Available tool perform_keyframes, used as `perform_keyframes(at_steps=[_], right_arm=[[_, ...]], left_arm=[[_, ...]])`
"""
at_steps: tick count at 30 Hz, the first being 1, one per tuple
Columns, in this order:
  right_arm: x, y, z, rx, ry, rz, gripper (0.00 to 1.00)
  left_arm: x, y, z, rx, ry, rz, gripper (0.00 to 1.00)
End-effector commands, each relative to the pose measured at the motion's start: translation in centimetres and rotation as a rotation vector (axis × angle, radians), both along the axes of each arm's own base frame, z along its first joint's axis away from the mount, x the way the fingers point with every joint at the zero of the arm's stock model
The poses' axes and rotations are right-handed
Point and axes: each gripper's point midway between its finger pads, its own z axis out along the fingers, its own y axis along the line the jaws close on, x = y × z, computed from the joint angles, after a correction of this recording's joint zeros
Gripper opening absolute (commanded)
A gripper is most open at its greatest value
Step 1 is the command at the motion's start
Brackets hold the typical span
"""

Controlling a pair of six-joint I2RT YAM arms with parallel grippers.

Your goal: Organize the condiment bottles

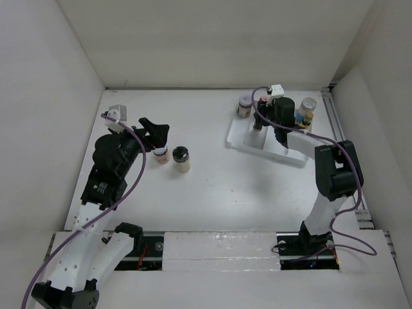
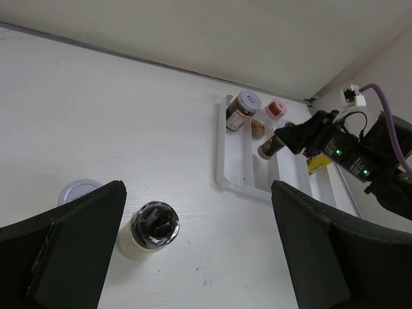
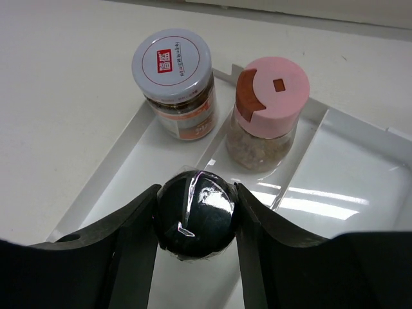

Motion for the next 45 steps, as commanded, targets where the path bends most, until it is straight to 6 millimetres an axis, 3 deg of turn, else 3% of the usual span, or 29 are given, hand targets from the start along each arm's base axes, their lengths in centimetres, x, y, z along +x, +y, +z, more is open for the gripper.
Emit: perform_keyframes(at_steps=[1, 6, 9, 14, 19, 21, 22, 23, 26, 27, 30, 31, 32, 34, 41, 42, 44, 45], right_arm=[[2.2, -0.3, 1.6, 0.02, -0.066, -0.022, 0.36], [2.6, -0.2, 0.0, 0.014, -0.039, -0.022, 0.4], [2.6, -0.3, -0.5, 0.009, -0.031, -0.031, 0.59], [1.7, -0.5, 2.2, 0.004, -0.079, -0.041, 0.9], [-0.6, -0.1, 8.1, -0.028, -0.175, -0.031, 0.96], [-2.3, 1.8, 8.6, -0.02, -0.179, 0.023, 0.96], [-3.3, 2.6, 10.1, -0.015, -0.211, 0.053, 0.96], [-4.3, 4.4, 10.2, 0.002, -0.212, 0.131, 0.96], [-8.1, 11.2, 9.6, 0.043, -0.212, 0.356, 0.87], [-10.9, 15.4, 9.7, 0.061, -0.211, 0.506, 0.85], [-14.9, 21.0, 6.9, 0.059, -0.16, 0.675, 0.89], [-17.1, 23.4, 6.1, 0.049, -0.149, 0.746, 0.93], [-17.9, 24.7, 4.4, 0.043, -0.119, 0.783, 0.95], [-19.8, 27.2, 3.5, 0.051, -0.097, 0.869, 0.99], [-20.4, 31.9, 0.6, 0.032, -0.033, 0.944, 0.99], [-19.8, 32.5, 1.3, 0.039, -0.051, 0.944, 0.99], [-18.9, 32.9, 0.4, 0.026, -0.044, 0.917, 0.99], [-18.4, 33.2, 1.5, 0.032, -0.069, 0.906, 0.99]], left_arm=[[0.3, 0.0, 1.3, -0.001, -0.05, -0.002, 0.92], [0.3, 0.0, 1.3, -0.001, -0.05, -0.002, 0.92], [0.4, -0.2, 1.0, 0.0, -0.041, -0.011, 0.92], [0.6, -0.2, 1.2, 0.0, -0.041, -0.012, 0.92], [0.6, -0.2, 1.2, 0.0, -0.041, -0.012, 0.92], [0.4, -0.2, 1.5, -0.002, -0.051, -0.012, 0.92], [0.4, -0.2, 1.5, -0.002, -0.051, -0.012, 0.92], [0.4, 0.0, 1.5, -0.002, -0.051, -0.001, 0.92], [0.5, 0.2, 1.5, -0.001, -0.052, 0.01, 0.93], [0.6, 0.4, 1.5, 0.0, -0.052, 0.021, 0.94], [0.4, 0.6, 1.6, -0.009, -0.051, 0.035, 0.94], [0.2, 0.7, 1.9, -0.011, -0.059, 0.035, 0.94], [0.2, 0.7, 1.9, -0.011, -0.06, 0.035, 0.94], [0.0, 0.7, 2.1, -0.014, -0.068, 0.035, 0.94], [-0.3, 0.7, 2.4, -0.017, -0.077, 0.026, 0.94], [-0.3, 0.6, 2.4, -0.017, -0.077, 0.026, 0.94], [-0.4, 0.5, 2.4, -0.018, -0.077, 0.015, 0.94], [-0.3, 0.5, 1.9, -0.015, -0.068, 0.015, 0.94]])
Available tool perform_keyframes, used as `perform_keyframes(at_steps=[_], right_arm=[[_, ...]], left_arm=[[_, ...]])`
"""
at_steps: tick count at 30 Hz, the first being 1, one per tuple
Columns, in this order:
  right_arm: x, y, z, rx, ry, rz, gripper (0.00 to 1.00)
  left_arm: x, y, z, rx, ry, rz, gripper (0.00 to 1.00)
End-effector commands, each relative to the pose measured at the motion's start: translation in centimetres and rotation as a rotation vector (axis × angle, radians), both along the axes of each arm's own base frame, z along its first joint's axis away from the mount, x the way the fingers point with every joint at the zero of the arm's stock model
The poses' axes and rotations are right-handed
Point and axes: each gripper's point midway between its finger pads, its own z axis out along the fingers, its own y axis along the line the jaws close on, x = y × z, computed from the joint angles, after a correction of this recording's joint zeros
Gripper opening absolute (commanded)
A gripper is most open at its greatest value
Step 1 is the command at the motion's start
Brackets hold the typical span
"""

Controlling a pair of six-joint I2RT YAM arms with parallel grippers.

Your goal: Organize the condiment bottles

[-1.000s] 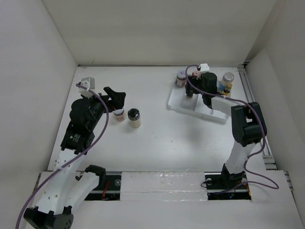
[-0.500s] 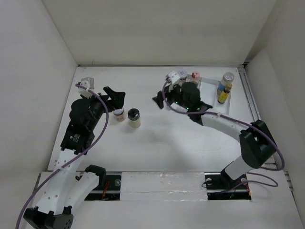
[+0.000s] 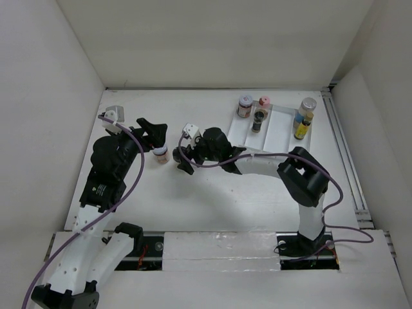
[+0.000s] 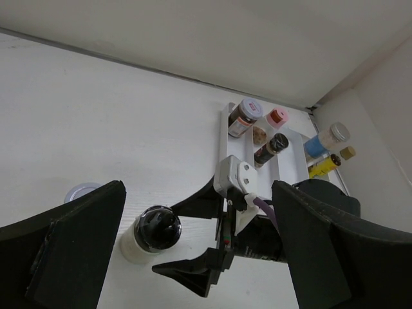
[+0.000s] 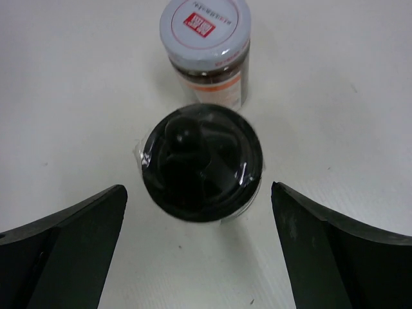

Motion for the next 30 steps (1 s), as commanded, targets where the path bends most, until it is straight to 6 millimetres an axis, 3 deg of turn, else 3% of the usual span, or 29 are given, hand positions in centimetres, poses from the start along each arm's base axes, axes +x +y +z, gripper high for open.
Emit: perform_keyframes(at_steps=[1, 4, 7, 9, 10, 12, 13, 14, 15, 17, 19, 21, 22, 23, 25, 26, 27, 29, 30], right_arm=[[1.7, 2.0, 4.1, 0.076, -0.101, -0.003, 0.99], [2.8, 2.6, 4.7, 0.088, -0.124, -0.028, 0.99], [3.2, 3.1, 3.5, 0.075, -0.113, -0.028, 0.97], [3.5, 3.4, 2.3, 0.063, -0.102, -0.027, 0.87], [3.7, 3.6, 2.9, 0.072, -0.11, -0.027, 0.84], [3.8, 3.8, 2.4, 0.071, -0.098, -0.03, 0.82], [3.8, 3.8, 2.4, 0.071, -0.098, -0.03, 0.76], [3.8, 3.8, 2.4, 0.071, -0.098, -0.03, 0.61], [3.9, 3.7, 2.4, 0.068, -0.101, -0.04, 0.6], [4.1, 3.6, 3.4, 0.079, -0.116, -0.052, 0.6], [3.7, 2.8, 6.0, 0.108, -0.144, -0.063, 0.5], [4.3, 0.9, 8.8, 0.149, -0.182, -0.095, 0.5], [4.0, -0.4, 13.4, 0.214, -0.239, -0.107, 0.5], [4.0, -1.6, 15.4, 0.239, -0.267, -0.131, 0.5], [5.7, -5.9, 18.4, 0.256, -0.328, -0.248, 0.5], [6.7, -9.8, 22.2, 0.298, -0.391, -0.347, 0.5], [6.3, -10.6, 23.4, 0.314, -0.41, -0.369, 0.5], [8.1, -16.0, 25.6, 0.317, -0.465, -0.5, 0.5], [9.0, -18.1, 25.4, 0.288, -0.459, -0.563, 0.5]], left_arm=[[-0.4, 0.0, 1.7, -0.013, -0.06, -0.01, 0.94], [-0.4, 0.0, 1.7, -0.013, -0.06, -0.01, 0.94], [-0.4, 0.0, 1.7, -0.013, -0.06, -0.01, 0.94], [-0.4, 0.0, 1.7, -0.013, -0.06, -0.01, 0.94], [-0.4, 0.0, 1.7, -0.013, -0.06, -0.01, 0.94], [-0.4, 0.0, 2.0, -0.016, -0.069, -0.01, 0.94], [-0.4, 0.0, 2.0, -0.016, -0.069, -0.01, 0.94], [-0.4, 0.0, 2.0, -0.016, -0.069, -0.01, 0.94], [-0.4, -0.1, 2.0, -0.016, -0.069, -0.019, 0.94], [-0.4, -0.1, 2.0, -0.016, -0.069, -0.019, 0.94], [-0.4, -0.1, 2.0, -0.016, -0.069, -0.019, 0.94], [-0.4, -0.1, 2.0, -0.016, -0.069, -0.019, 0.94], [-0.4, -0.1, 2.0, -0.016, -0.069, -0.019, 0.94], [-0.4, -0.1, 2.0, -0.016, -0.069, -0.019, 0.94], [-0.4, -0.1, 2.0, -0.016, -0.069, -0.019, 0.94], [-0.4, -0.1, 2.0, -0.016, -0.069, -0.019, 0.94], [-0.5, -0.3, 2.0, -0.016, -0.069, -0.03, 0.94], [-0.5, -0.3, 2.0, -0.016, -0.069, -0.03, 0.94], [-0.5, -0.3, 2.0, -0.016, -0.069, -0.03, 0.94]])
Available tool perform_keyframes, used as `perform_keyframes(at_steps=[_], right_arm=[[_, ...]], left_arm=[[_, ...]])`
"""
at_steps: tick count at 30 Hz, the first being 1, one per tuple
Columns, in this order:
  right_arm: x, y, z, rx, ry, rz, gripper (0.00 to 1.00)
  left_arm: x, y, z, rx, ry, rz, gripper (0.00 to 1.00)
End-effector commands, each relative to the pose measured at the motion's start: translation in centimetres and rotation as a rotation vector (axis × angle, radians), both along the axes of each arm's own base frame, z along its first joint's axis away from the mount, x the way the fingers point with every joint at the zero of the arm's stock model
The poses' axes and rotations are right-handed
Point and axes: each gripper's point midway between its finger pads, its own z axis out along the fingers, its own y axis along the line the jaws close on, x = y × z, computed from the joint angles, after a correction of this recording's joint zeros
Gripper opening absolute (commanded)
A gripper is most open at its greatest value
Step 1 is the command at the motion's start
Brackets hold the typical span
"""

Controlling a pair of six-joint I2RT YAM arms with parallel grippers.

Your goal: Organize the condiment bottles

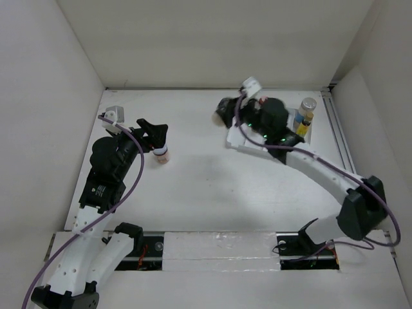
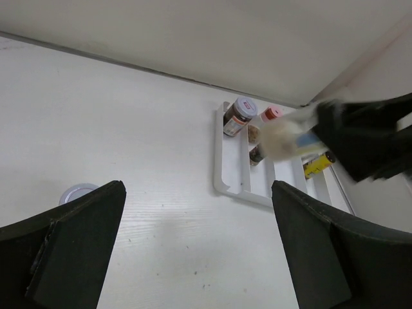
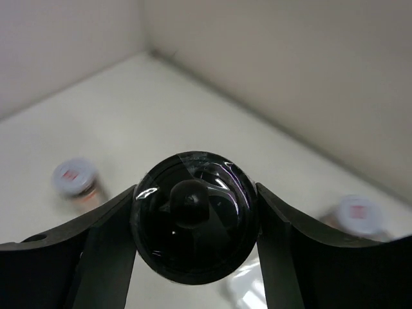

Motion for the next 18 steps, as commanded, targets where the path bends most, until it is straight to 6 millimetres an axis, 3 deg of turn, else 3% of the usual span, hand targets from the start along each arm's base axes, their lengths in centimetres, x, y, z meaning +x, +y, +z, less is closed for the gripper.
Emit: perform_keyframes(at_steps=[1, 3, 5, 8, 9, 11, 12, 13, 18], right_arm=[[4.1, -9.8, 7.3, 0.09, -0.168, -0.291, 0.5], [5.3, -13.3, 6.9, 0.078, -0.161, -0.389, 0.48], [6.6, -18.1, 6.6, 0.064, -0.155, -0.547, 0.48], [8.5, -22.5, 4.8, 0.027, -0.113, -0.671, 0.48], [9.1, -23.4, 4.4, 0.02, -0.105, -0.691, 0.48], [11.2, -25.0, 1.8, -0.005, -0.052, -0.734, 0.48], [11.4, -25.5, 2.3, 0.01, -0.056, -0.747, 0.48], [12.1, -25.9, 0.5, -0.01, -0.023, -0.756, 0.48], [14.2, -28.8, -2.1, -0.043, 0.005, -0.9, 0.48]], left_arm=[[-0.2, -0.1, 1.7, -0.013, -0.059, -0.011, 0.94], [-0.3, -0.2, 1.7, -0.013, -0.059, -0.022, 0.94], [-0.2, -0.2, 1.9, -0.015, -0.068, -0.022, 0.94], [0.0, -0.3, 1.6, -0.013, -0.059, -0.022, 0.94], [-0.1, -0.4, 1.6, -0.013, -0.059, -0.031, 0.94], [0.0, -0.3, 1.6, -0.013, -0.059, -0.022, 0.94], [0.0, -0.3, 1.6, -0.013, -0.059, -0.022, 0.94], [0.0, -0.3, 1.6, -0.013, -0.059, -0.022, 0.94], [0.0, -0.1, 1.6, -0.013, -0.059, -0.013, 0.94]])
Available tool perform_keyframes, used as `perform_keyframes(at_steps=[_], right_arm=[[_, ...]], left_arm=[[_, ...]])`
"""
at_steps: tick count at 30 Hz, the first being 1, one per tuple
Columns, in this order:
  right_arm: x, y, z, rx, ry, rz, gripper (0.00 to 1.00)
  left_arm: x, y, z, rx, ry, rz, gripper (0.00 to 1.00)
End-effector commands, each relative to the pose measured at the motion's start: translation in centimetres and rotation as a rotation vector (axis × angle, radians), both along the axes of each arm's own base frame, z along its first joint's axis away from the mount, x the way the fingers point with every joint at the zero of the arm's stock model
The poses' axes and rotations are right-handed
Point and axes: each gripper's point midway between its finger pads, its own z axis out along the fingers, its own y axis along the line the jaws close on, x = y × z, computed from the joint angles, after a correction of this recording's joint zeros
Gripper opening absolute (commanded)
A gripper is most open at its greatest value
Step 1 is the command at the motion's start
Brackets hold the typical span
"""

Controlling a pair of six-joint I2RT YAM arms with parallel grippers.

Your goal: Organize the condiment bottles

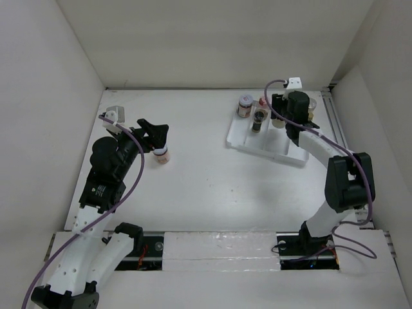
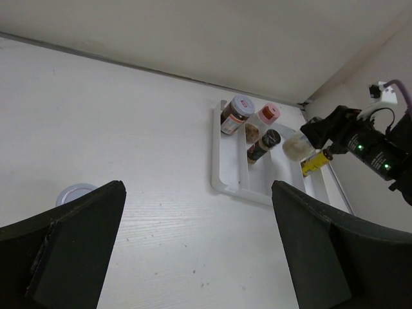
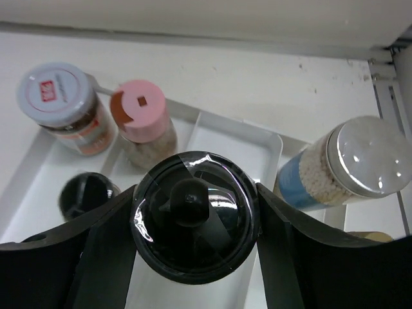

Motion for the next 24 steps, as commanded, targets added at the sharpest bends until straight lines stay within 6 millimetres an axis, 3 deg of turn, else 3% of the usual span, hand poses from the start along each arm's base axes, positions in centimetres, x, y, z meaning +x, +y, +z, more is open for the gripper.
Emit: perform_keyframes(at_steps=[1, 5, 6, 8, 9, 11, 14, 18, 24], right_arm=[[2.1, -1.4, 5.4, 0.017, -0.165, -0.083, 0.48], [3.8, -3.0, 4.4, 0.047, -0.17, -0.113, 0.48], [4.5, -2.9, 3.1, 0.055, -0.153, -0.115, 0.48], [5.5, -3.3, 2.9, 0.058, -0.159, -0.114, 0.5], [6.1, -3.8, 1.3, 0.062, -0.133, -0.127, 0.5], [6.7, -4.5, 0.5, 0.075, -0.127, -0.153, 0.5], [7.8, -4.8, 0.2, 0.094, -0.148, -0.154, 0.51], [8.7, -4.9, -0.3, 0.116, -0.144, -0.128, 0.59], [8.4, -4.8, -0.3, 0.134, -0.128, -0.101, 0.82]], left_arm=[[0.1, 0.1, 1.6, -0.012, -0.059, 0.002, 0.94], [0.1, 0.1, 1.6, -0.012, -0.059, 0.002, 0.94], [0.1, 0.1, 1.6, -0.012, -0.059, 0.002, 0.94], [0.1, 0.1, 1.4, -0.01, -0.05, 0.002, 0.94], [0.1, 0.1, 1.4, -0.01, -0.05, 0.002, 0.94], [0.2, 0.3, 1.4, -0.009, -0.05, 0.012, 0.94], [0.4, 0.2, 1.0, 0.003, -0.041, 0.012, 0.94], [0.7, 0.2, 0.7, 0.006, -0.031, 0.012, 0.94], [0.7, 0.3, 1.0, 0.002, -0.041, 0.003, 0.94]])
